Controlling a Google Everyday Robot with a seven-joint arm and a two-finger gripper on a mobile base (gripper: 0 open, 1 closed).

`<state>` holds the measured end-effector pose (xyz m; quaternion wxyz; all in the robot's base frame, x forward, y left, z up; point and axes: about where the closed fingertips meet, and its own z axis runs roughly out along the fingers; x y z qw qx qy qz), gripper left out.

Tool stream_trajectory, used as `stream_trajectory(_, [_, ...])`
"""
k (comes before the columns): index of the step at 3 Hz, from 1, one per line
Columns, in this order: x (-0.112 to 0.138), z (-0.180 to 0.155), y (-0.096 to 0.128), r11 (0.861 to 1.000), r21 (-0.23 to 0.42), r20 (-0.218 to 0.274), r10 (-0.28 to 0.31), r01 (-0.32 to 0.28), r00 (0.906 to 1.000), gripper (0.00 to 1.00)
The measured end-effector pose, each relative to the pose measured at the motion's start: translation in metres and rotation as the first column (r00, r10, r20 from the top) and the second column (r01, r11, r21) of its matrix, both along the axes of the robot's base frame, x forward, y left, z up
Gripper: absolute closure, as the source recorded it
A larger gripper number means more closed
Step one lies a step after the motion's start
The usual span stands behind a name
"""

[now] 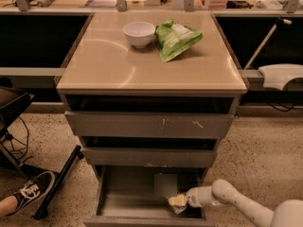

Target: Place blue plastic bottle into bottom drawer

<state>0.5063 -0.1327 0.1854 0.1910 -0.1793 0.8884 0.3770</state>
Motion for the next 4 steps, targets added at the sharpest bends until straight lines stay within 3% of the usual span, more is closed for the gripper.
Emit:
stream_trajectory(1, [0.0039,-0.0455,0.0157,1.000,0.013,-0.002,0.025,-0.025,0.9997,1.00])
stream_trajectory(4, [0.0063,-0.0487,0.0133,1.000,0.011,-0.002,0.014,-0.014,0.9999,0.34])
